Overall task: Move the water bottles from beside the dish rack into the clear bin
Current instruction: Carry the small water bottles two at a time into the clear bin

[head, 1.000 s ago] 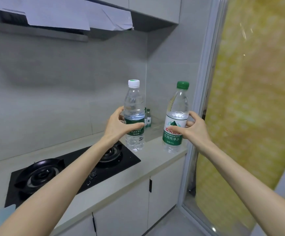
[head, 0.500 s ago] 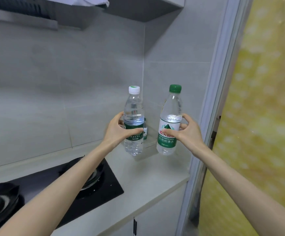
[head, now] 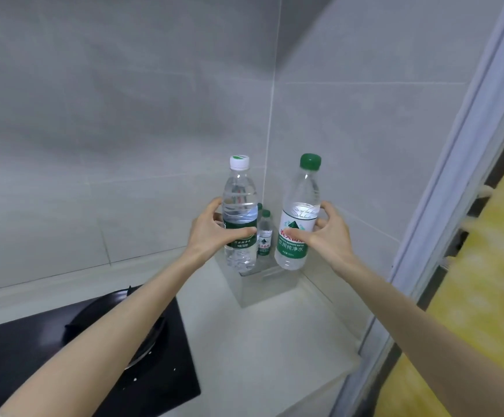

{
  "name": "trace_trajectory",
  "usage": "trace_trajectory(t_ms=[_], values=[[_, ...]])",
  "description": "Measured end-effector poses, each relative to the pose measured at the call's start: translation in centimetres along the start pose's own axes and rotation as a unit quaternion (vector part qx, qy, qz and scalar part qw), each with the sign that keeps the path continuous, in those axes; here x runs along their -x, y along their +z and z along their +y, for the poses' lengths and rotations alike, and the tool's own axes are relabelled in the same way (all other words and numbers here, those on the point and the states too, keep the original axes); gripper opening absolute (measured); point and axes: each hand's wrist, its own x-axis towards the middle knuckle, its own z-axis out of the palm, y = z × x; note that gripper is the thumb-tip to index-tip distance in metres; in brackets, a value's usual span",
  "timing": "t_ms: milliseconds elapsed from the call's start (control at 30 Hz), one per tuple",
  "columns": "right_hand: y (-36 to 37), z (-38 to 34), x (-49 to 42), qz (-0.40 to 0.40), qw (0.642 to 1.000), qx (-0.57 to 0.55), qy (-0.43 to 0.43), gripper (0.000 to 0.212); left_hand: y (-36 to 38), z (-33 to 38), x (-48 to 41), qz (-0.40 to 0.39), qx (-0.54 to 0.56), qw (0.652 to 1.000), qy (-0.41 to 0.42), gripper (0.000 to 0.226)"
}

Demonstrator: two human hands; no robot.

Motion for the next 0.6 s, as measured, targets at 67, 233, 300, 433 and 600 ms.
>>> trace_trajectory(t_ms=[67, 233, 300, 433, 600], values=[[0.8, 1.5, -2.5, -0.007, 1.000, 0.001, 0.005, 0.070, 1.2, -1.9, -2.3, 0.000, 0.002, 1.000, -0.004, 0.063], [3.1, 6.4, -9.3, -0.010, 0.999, 0.025, 0.032, 0.070, 4.4, -6.7, -8.6, -0.015, 0.004, 0.999, -0.032, 0.068], [4.0, 8.3, -11.6, -0.010, 0.998, 0.052, 0.034, 0.063, 5.6, -8.8, -10.8, -0.021, 0.007, 0.999, -0.050, 0.068], [6.1, 12.5, -15.8, -0.005, 0.994, 0.080, 0.073, 0.064, 8.0, -13.4, -15.0, -0.044, 0.011, 0.995, -0.084, 0.076], [8.6, 17.8, -19.1, 0.014, 0.989, 0.080, 0.127, 0.069, 11.3, -18.7, -17.6, -0.068, 0.018, 0.988, -0.139, 0.077]])
